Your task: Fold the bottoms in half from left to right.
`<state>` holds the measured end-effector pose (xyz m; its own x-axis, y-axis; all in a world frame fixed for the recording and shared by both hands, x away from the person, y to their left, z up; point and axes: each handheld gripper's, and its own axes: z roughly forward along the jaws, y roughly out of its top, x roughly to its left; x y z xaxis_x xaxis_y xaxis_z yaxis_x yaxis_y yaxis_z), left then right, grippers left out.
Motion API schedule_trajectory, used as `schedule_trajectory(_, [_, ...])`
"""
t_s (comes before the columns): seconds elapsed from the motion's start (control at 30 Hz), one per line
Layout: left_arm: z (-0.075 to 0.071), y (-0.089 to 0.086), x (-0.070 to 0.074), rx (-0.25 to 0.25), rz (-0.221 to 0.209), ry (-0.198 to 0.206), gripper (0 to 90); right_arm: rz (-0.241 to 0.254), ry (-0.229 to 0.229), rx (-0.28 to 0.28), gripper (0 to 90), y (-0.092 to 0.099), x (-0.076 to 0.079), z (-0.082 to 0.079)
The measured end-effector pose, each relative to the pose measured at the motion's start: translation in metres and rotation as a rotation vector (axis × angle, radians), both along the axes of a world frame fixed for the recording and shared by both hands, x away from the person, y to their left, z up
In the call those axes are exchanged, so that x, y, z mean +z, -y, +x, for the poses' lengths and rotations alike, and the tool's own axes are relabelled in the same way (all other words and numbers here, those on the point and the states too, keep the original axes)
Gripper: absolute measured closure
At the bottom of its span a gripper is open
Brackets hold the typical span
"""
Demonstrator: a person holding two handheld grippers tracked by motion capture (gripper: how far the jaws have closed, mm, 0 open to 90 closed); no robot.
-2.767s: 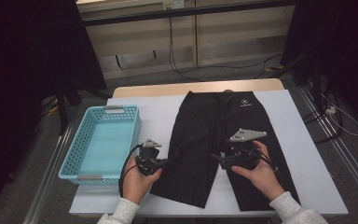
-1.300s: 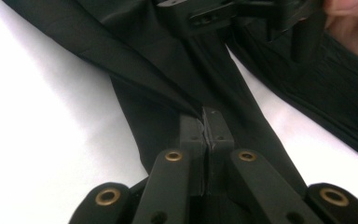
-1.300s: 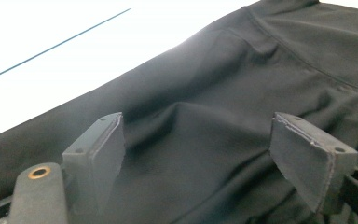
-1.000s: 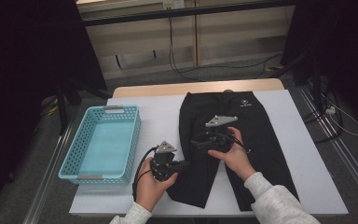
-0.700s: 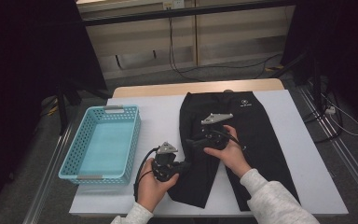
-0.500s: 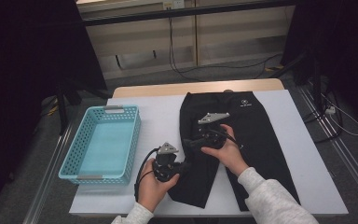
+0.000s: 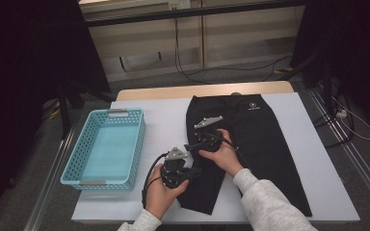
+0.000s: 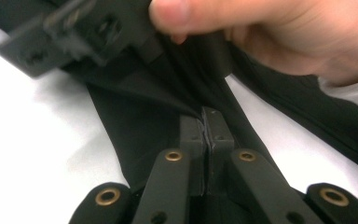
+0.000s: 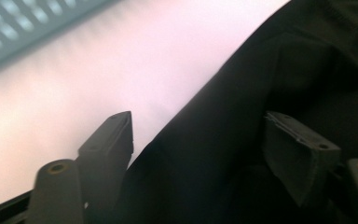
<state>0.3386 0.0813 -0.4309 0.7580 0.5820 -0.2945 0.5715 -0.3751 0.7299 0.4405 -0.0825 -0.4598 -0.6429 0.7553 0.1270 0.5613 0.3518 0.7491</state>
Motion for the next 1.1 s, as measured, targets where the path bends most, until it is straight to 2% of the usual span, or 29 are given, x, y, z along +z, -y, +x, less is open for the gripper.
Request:
schedule_trajectory(0.07, [0.0, -0.001, 0.001, 0.001, 0.001, 0.0, 88.5, -0.03, -0.001, 0.001, 33.8, -0.002, -0.003, 0.003])
schedule_trajectory(0.13, [0.0, -0.001, 0.001, 0.002, 0.0, 0.003, 88.5, -0.038, 0.014, -0.019, 46.5, 0.0, -0.003, 0.004])
schedule_trajectory(0.17, [0.0, -0.001, 0.001, 0.003, -0.001, 0.004, 88.5, -0.047, 0.017, -0.02, 58.8, 0.002, -0.002, 0.006])
schedule_trajectory(0.2, [0.0, -0.001, 0.001, 0.005, -0.002, 0.005, 88.5, -0.055, 0.02, -0.023, 66.0, 0.004, -0.001, 0.006])
schedule_trajectory(0.23, [0.001, -0.002, 0.001, 0.006, -0.003, 0.005, 88.5, -0.055, 0.027, -0.03, 71.8, 0.007, 0.0, 0.007])
schedule_trajectory(0.3, [0.001, -0.002, 0.001, 0.01, -0.009, 0.006, 88.5, -0.018, 0.023, -0.038, 82.1, 0.015, 0.004, 0.007])
schedule_trajectory(0.33, [0.001, -0.002, 0.002, 0.009, -0.011, 0.004, 88.5, -0.001, 0.021, -0.042, 83.7, 0.019, 0.006, 0.007])
schedule_trajectory(0.47, [0.001, 0.001, 0.003, 0.006, -0.019, 0.009, 88.6, 0.04, 0.049, -0.06, 85.6, 0.035, 0.019, 0.001])
schedule_trajectory(0.57, [0.001, 0.004, 0.005, -0.002, -0.022, 0.016, 88.6, 0.041, 0.074, -0.061, 86.4, 0.047, 0.027, -0.008])
schedule_trajectory(0.8, [0.0, 0.01, 0.003, -0.022, -0.026, 0.011, 88.6, 0.001, 0.076, -0.064, 87.4, 0.078, 0.032, -0.028])
schedule_trajectory(0.93, [-0.002, 0.015, 0.001, -0.029, -0.023, 0.008, 88.6, -0.073, 0.066, -0.07, 87.2, 0.086, 0.027, -0.039])
schedule_trajectory(1.0, [-0.002, 0.016, 0.001, -0.035, -0.013, 0.01, 88.6, -0.105, 0.063, -0.07, 80.9, 0.086, 0.025, -0.04])
schedule_trajectory(1.1, [-0.002, 0.016, 0.0, -0.036, -0.015, 0.005, 88.6, -0.093, 0.099, -0.063, 68.9, 0.084, 0.025, -0.037])
